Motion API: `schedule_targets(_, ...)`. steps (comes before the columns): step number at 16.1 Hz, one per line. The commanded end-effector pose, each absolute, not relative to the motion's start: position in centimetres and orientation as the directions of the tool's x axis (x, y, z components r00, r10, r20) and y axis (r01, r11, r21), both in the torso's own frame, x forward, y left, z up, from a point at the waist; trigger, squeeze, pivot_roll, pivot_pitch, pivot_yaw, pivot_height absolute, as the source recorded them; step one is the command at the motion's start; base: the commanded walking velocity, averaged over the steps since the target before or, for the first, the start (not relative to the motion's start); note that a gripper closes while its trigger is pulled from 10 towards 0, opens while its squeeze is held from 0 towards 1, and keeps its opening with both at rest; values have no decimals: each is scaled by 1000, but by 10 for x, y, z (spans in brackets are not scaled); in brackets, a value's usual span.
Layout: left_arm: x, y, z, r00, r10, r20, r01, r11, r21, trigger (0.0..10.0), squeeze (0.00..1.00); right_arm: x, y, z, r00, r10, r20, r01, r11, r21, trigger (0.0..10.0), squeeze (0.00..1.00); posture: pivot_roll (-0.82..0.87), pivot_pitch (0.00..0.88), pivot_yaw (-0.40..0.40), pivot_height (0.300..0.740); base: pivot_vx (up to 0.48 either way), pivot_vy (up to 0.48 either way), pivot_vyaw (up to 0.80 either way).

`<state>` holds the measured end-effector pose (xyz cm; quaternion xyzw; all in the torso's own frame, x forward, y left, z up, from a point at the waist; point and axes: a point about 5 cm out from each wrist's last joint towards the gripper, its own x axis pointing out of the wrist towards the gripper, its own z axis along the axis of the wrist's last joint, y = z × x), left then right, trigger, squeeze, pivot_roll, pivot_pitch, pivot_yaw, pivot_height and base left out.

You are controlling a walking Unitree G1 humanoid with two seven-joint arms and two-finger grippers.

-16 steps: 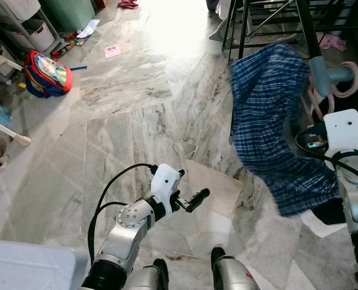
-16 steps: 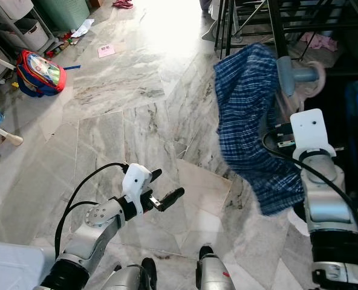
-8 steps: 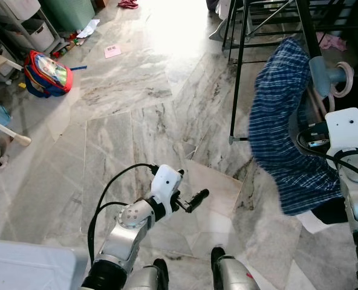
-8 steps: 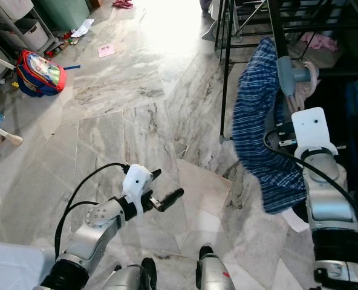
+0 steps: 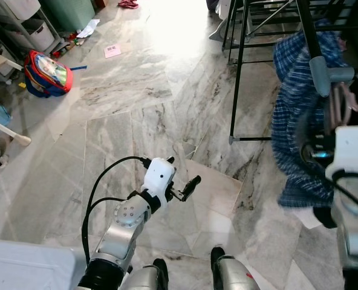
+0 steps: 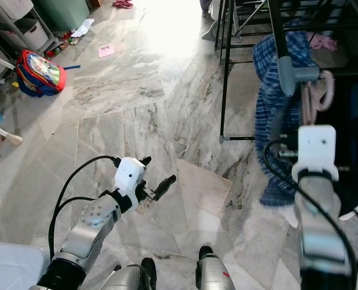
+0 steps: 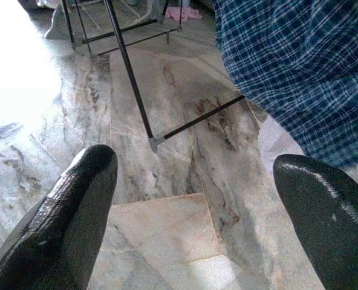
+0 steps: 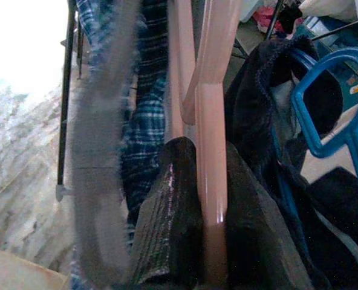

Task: Hang hanger

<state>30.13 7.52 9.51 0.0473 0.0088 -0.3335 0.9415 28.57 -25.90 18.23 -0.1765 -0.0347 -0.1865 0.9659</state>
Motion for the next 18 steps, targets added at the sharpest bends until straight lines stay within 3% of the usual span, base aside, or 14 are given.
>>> schedule_targets(1,299,78,87,779,-622,-78,627,774,87,10000,0,275,-253,186,917,-356,179,396,865,-307,3843,0,-102,295,117,740,0,0,0)
schedule_targets(2,299,78,87,781,-619,-80,624,776,88,10000,0,270,-250,180,918,-357,173,394,866,-306,10000,0,-105,294,118,740,0,0,0)
schedule_targets(7,301,85,77,821,-560,-111,570,816,100,10000,0,247,-217,125,940,-341,-32,331,928,-170,10000,0,-116,298,117,740,0,0,0)
schedule_targets(9,307,91,76,876,-471,-105,482,868,119,10000,0,244,-204,106,951,-295,-98,277,947,-163,10000,0,-112,294,115,740,0,0,0)
schedule_targets(18,310,98,67,907,-404,-120,413,908,64,10000,0,253,-187,98,979,-164,-121,140,973,-185,10000,0,-101,277,95,740,0,0,0)
